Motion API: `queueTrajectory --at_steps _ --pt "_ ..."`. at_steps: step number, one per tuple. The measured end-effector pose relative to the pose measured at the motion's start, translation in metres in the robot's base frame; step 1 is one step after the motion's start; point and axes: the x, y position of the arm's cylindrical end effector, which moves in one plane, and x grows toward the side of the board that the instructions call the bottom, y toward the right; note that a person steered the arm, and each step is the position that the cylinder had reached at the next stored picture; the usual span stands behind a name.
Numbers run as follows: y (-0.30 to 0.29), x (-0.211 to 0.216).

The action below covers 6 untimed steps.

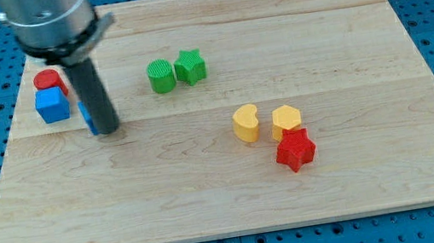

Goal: Drag the red star to the right of the green circle

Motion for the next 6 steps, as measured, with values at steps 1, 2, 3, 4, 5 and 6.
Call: queueTrajectory --at_steps 1,2,3,4,5,6 --pt "-0.064 0.006" --pt "-0.03 0.023" --pt "0.03 0.048" --pt "0.1 0.084" --pt "0.178 0.104" --pt "0.253 0.112"
